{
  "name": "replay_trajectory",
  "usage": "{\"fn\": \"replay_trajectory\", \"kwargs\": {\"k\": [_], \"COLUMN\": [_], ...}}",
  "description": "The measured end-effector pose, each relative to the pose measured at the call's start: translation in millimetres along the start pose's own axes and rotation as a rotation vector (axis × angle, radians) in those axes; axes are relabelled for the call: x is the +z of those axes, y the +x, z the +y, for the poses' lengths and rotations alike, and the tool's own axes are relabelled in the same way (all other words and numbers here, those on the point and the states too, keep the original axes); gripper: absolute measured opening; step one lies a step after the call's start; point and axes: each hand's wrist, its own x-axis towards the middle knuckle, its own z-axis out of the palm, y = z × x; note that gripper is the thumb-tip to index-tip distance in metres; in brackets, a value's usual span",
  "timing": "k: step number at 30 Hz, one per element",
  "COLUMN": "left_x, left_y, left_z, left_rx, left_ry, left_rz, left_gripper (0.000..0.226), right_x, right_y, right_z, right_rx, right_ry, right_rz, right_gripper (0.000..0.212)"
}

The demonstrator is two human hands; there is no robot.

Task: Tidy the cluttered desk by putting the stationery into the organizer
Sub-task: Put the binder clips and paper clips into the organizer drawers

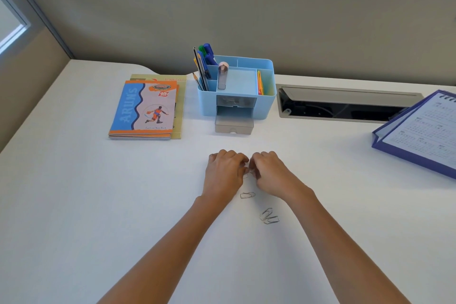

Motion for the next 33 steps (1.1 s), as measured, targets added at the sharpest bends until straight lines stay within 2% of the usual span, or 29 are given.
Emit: {"fn": "replay_trajectory", "kwargs": {"k": [6,10,13,15,18,20,22,24,28,33], "left_x": [-4,-17,-30,-40,-53,-57,-55,-52,-46,-47], "left_y": [2,15,28,37,56,69,79,84,90,87], "left_z": [2,-3,-6,-11,-23,-30,-32,-33,-34,-34], "left_rx": [0.016,-0.008,0.019,0.010,-0.062,-0.114,-0.145,-0.169,-0.214,-0.241], "left_ry": [-0.030,-0.007,0.009,-0.031,-0.034,0.006,0.049,0.068,0.106,0.070], "left_rz": [0.004,0.116,0.203,0.303,0.399,0.379,0.349,0.332,0.296,0.281], "left_gripper": [0.018,0.014,0.012,0.009,0.009,0.014,0.017,0.019,0.020,0.023], "right_x": [4,0,-4,-6,-2,6,13,18,19,19], "right_y": [-6,1,10,13,10,5,0,-3,-3,-3], "right_z": [2,-11,-18,-19,-16,-14,-13,-13,-15,-18], "right_rx": [0.052,0.076,0.166,0.195,0.090,-0.001,-0.062,-0.108,-0.149,-0.133], "right_ry": [0.226,0.434,0.641,0.663,0.527,0.390,0.303,0.248,0.196,0.149], "right_rz": [0.221,0.351,0.482,0.523,0.336,0.164,0.072,0.077,0.103,0.101], "right_gripper": [0.017,0.009,0.002,0.004,0.009,0.014,0.026,0.027,0.011,0.014]}}
